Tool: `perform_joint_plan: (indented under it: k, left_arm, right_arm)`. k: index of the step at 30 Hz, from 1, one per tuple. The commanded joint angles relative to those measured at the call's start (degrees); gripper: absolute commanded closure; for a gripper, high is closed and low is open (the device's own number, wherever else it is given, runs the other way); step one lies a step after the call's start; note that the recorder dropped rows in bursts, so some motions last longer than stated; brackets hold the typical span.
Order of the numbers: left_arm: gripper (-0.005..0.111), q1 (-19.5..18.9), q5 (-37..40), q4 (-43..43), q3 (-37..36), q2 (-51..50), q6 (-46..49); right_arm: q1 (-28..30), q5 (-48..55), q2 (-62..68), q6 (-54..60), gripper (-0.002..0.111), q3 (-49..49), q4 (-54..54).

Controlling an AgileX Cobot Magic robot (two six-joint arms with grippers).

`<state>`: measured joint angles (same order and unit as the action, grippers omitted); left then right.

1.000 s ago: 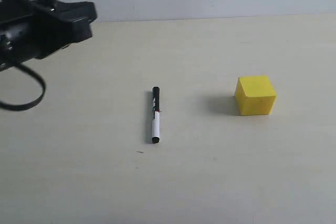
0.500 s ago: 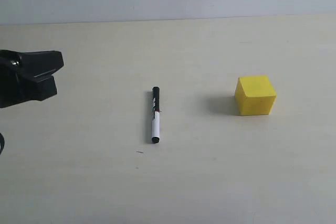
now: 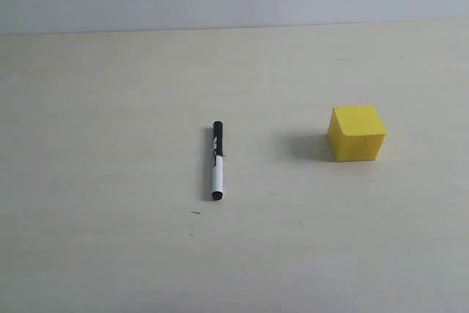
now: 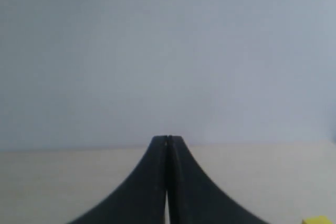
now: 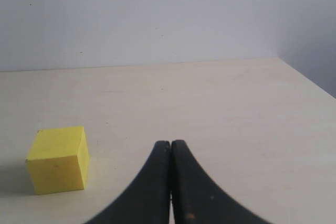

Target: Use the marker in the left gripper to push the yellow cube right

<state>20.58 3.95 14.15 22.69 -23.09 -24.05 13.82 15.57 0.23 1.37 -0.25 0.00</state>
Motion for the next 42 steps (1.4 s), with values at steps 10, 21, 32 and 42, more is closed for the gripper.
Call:
perform_joint_plan:
  k: [10,21,32,42]
  left_arm:
    - [0.107,-11.8,10.3,0.7,-0.1,18.7,1.9]
    - [0.107,-18.3,12.1,2.0,-11.6,23.1,5.2]
    - [0.107,-18.3,11.0,2.2,-21.3,23.1,6.1]
    - [0.107,-18.3,12.1,2.2,-22.7,23.1,6.1]
  right_arm:
    - [0.2,-0.3,-0.2,0.3,0.108,0.3,0.0]
    - [0.2,-0.3,-0.2,0.3,0.108,0.3,0.0]
    - [0.2,-0.3,-0.2,0.3,0.108,0.3,0.0]
    - [0.2,-0.3,-0.2,0.3,0.108,0.3,0.0]
